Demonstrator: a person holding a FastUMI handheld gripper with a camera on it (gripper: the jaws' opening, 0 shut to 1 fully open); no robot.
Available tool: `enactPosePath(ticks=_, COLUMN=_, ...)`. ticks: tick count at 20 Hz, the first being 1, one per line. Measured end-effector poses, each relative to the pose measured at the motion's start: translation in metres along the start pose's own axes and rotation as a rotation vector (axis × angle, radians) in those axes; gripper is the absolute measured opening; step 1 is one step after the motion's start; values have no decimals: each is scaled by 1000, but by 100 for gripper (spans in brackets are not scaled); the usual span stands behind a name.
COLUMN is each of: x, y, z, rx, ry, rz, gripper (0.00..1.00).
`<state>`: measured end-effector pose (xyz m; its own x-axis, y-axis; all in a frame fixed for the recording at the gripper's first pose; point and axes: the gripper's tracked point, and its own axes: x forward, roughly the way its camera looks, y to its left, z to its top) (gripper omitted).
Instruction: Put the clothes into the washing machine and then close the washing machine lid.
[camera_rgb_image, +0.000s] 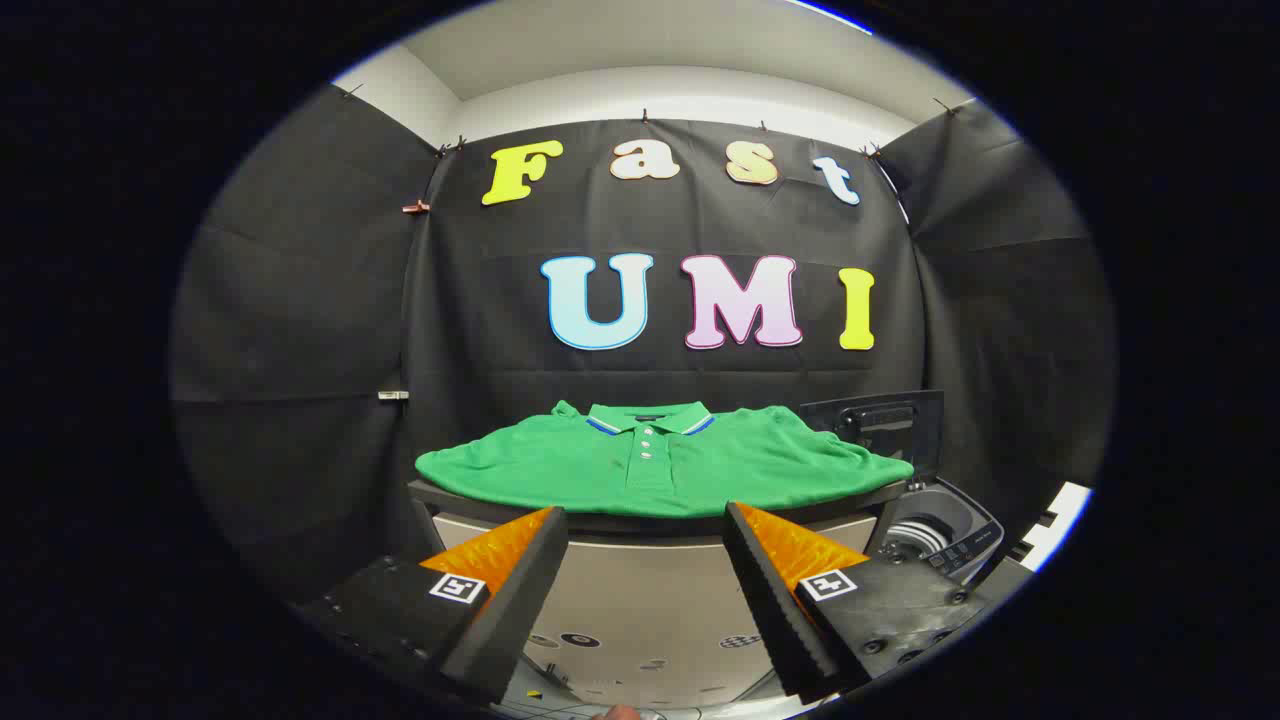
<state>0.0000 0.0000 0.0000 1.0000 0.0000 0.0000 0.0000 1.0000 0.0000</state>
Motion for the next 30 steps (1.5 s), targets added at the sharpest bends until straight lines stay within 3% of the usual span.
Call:
enactPosePath(ticks=20, x=8, y=8, z=13, rx=1, ry=-12, rz=-15, gripper=98)
enactPosePath(ticks=30, x=78, y=11, z=61, rx=-44, ry=27, rz=-3, gripper=98)
